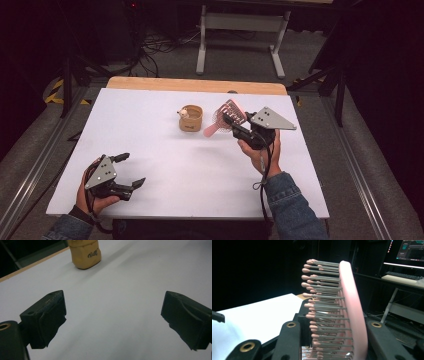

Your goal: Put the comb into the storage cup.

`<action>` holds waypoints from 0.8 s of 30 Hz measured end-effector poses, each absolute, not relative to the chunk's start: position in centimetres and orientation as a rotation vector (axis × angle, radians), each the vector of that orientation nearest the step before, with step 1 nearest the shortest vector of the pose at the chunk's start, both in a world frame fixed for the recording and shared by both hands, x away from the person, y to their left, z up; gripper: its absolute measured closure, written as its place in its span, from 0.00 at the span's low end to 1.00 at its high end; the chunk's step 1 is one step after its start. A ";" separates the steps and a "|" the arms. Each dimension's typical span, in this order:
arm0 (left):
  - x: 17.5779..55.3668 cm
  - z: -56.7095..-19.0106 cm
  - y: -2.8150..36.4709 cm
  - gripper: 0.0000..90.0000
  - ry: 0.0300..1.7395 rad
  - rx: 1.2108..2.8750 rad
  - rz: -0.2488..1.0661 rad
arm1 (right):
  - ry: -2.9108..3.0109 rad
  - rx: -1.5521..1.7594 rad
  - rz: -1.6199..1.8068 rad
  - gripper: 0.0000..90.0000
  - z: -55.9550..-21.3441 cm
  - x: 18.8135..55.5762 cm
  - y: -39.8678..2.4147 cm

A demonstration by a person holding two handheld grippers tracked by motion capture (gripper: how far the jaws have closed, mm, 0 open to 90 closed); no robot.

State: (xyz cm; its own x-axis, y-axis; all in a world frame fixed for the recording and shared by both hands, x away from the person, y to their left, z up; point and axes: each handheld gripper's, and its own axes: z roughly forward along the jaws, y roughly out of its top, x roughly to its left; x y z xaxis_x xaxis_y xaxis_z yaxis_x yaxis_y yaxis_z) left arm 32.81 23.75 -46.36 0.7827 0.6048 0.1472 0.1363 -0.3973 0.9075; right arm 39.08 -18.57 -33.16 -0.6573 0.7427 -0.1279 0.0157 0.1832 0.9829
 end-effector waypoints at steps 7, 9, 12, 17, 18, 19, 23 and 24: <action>32.9 -46.4 23.6 0.08 0.553 1.942 0.564 | 1.843 0.697 1.510 0.70 -32.2 39.6 -18.0; 32.9 -46.5 23.6 0.08 0.551 1.942 0.563 | 1.839 0.700 1.508 0.70 -32.0 39.6 -17.9; 32.9 -46.5 23.6 0.08 0.551 1.938 0.562 | 1.831 0.704 1.484 0.71 -31.4 40.0 -17.7; 32.9 -46.4 23.6 0.08 0.551 1.937 0.561 | 1.818 0.705 1.469 0.71 -30.8 40.5 -17.4; 32.9 -46.4 23.6 0.08 0.551 1.936 0.560 | 1.812 0.705 1.468 0.71 -30.7 40.6 -17.3; 32.9 -46.4 23.6 0.08 0.552 1.931 0.562 | 1.810 0.710 1.468 0.71 -30.5 40.6 -17.3; 32.9 -46.5 23.7 0.08 0.553 1.928 0.561 | 1.807 0.694 1.450 0.71 -30.0 41.0 -16.7; 32.9 -46.5 23.7 0.08 0.555 1.927 0.559 | 1.807 0.691 1.444 0.71 -29.9 41.2 -16.6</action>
